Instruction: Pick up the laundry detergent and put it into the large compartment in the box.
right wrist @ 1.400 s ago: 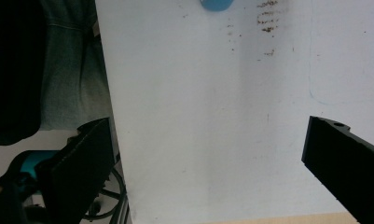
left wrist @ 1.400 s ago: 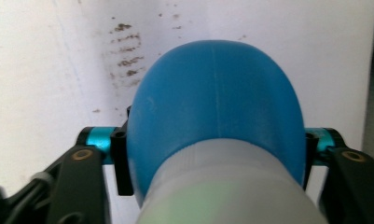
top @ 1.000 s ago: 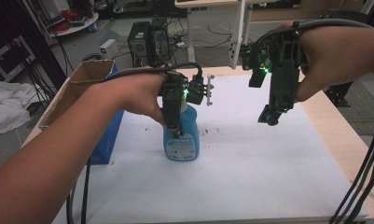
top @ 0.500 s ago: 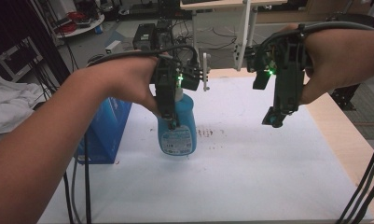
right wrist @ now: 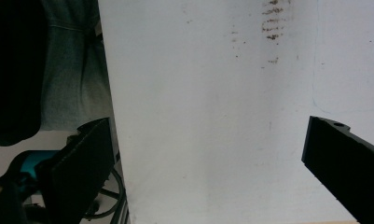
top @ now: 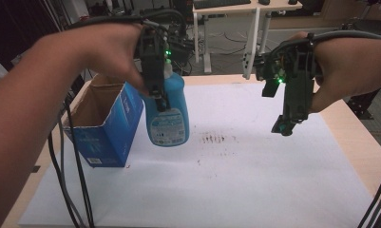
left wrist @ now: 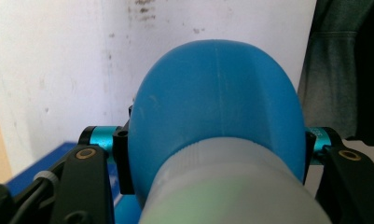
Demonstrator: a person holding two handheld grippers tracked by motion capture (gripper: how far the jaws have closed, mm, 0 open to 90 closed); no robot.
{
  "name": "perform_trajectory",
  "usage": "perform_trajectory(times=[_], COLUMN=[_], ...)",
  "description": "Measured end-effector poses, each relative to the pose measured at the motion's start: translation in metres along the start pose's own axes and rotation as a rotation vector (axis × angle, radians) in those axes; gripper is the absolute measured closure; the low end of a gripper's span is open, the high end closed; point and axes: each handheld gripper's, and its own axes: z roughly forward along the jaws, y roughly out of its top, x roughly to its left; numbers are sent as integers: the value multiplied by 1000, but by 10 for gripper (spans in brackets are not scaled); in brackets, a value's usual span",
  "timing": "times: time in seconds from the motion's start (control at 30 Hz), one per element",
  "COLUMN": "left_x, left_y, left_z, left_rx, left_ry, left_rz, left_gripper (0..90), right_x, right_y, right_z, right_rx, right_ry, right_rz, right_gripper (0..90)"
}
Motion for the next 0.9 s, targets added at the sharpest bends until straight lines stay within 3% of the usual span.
perform_trajectory(times=[0.37, 0.63, 0.83, 0.87, 0.9], left_x=[14, 26, 31, 31, 33], left_y=[-37, -73, -100, -100, -109], left_z=[-44, -73, -84, -84, -87], left_rx=[-17, -49, -49, -49, -45], left_ry=[12, 23, 31, 31, 40], left_rz=[-141, -270, -357, -357, -391], left_gripper=[390, 390, 390, 390, 390], right_x=[-2, -2, -4, -4, -5], right_y=[2, 3, 3, 3, 4], right_z=[1, 2, 3, 3, 4], right_rx=[8, 13, 13, 13, 16], right_ry=[13, 17, 19, 19, 21], right_rz=[-1, -3, -5, -5, -2], right_gripper=[17, 17, 17, 17, 17])
